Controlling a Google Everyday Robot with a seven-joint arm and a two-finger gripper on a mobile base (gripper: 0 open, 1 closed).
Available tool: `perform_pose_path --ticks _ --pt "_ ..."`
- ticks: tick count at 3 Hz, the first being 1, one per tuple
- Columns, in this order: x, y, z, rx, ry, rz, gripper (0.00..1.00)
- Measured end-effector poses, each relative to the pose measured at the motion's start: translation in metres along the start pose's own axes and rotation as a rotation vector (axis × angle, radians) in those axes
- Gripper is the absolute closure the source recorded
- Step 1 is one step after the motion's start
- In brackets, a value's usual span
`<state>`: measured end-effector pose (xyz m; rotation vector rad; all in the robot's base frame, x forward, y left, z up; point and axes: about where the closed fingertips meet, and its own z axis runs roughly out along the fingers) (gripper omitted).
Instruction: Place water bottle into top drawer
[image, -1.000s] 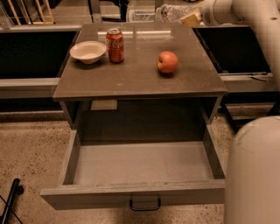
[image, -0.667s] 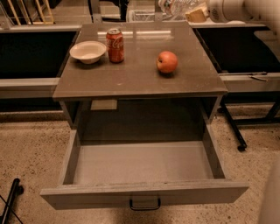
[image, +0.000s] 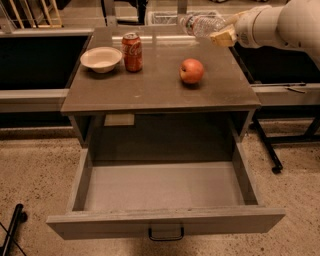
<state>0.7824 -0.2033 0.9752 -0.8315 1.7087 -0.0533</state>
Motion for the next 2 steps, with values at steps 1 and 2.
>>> perform_pose_path --ticks 1,2 --pt "0.000 0.008 0.001 -0.021 -0.001 -0.008 1.00" --pt "-0.004 0.054 -0.005 -0.151 -0.025 -0.050 1.00"
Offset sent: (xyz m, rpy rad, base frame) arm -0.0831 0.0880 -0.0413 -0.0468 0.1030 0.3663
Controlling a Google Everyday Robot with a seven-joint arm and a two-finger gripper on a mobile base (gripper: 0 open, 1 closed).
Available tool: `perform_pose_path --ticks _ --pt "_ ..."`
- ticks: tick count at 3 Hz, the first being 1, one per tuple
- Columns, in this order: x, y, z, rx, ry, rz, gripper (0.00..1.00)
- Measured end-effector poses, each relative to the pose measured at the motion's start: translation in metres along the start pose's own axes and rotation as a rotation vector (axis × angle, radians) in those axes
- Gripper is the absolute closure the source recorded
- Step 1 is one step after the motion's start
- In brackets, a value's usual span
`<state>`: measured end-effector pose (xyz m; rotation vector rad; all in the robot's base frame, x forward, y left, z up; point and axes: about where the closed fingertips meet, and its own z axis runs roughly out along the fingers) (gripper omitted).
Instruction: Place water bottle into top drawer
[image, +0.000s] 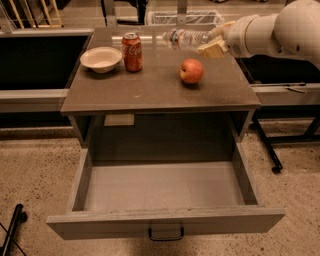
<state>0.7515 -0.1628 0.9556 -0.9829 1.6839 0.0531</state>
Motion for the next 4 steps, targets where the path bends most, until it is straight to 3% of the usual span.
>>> perform_pose_path --ticks 1,2,3,4 --pt "-0.006 0.057 -0.007 -0.173 -0.065 -0.035 1.00" --pt "-0.027 0.117 -0.023 -0.353 -0.193 -0.072 1.00" --pt "-0.023 0.149 -0.038 -0.478 -0.226 -0.099 1.00" --pt "0.004 0.157 -0.069 -0.582 -0.218 -0.124 1.00"
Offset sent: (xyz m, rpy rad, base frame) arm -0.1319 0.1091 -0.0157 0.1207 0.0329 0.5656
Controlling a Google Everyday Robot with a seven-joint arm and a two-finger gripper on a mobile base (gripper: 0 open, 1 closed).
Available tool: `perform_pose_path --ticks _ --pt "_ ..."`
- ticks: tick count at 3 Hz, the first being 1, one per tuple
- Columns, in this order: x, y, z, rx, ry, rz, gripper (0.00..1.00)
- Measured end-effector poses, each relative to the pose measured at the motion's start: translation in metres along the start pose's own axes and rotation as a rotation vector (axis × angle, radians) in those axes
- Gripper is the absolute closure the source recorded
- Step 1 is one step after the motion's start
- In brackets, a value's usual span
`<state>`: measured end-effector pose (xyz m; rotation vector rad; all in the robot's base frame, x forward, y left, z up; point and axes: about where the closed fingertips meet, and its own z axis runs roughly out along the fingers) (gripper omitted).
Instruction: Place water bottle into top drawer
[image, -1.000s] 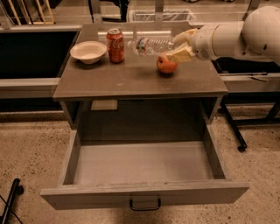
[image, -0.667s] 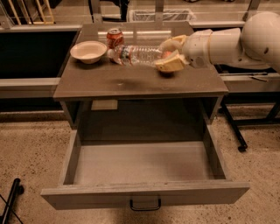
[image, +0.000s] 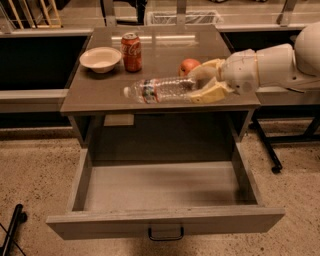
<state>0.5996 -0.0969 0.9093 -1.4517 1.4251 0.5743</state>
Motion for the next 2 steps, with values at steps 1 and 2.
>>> perform_pose_path --ticks 1,2 --pt "0.010 0.027 -0.032 -0.104 0.015 -0.010 1.00" --pt "0.010 0.043 -0.033 -0.170 0.020 -0.012 1.00"
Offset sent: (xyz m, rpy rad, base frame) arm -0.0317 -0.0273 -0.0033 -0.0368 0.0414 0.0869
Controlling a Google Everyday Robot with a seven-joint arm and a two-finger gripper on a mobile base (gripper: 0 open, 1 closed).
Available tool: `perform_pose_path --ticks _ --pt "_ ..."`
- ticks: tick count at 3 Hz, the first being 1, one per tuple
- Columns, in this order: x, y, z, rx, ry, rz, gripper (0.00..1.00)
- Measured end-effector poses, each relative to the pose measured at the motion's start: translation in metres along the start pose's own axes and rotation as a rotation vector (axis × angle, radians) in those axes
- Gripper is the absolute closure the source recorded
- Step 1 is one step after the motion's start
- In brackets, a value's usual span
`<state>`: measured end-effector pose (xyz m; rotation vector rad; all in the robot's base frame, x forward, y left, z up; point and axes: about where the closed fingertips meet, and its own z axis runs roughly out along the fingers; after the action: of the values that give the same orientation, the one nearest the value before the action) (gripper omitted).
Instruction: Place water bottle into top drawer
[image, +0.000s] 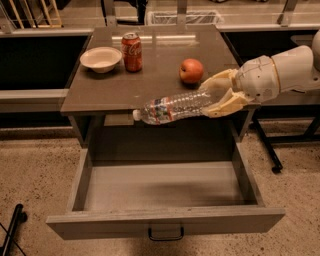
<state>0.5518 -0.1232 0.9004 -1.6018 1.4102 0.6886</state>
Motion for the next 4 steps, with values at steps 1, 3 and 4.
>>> perform_pose_path --ticks 1,3,4 --pt "0.000 0.000 0.001 -0.001 0.003 0.000 1.00" --pt "0.062 0.021 0.045 0.094 0.205 -0.014 1.00" --pt "0.112 0.040 0.080 0.075 0.262 -0.033 1.00"
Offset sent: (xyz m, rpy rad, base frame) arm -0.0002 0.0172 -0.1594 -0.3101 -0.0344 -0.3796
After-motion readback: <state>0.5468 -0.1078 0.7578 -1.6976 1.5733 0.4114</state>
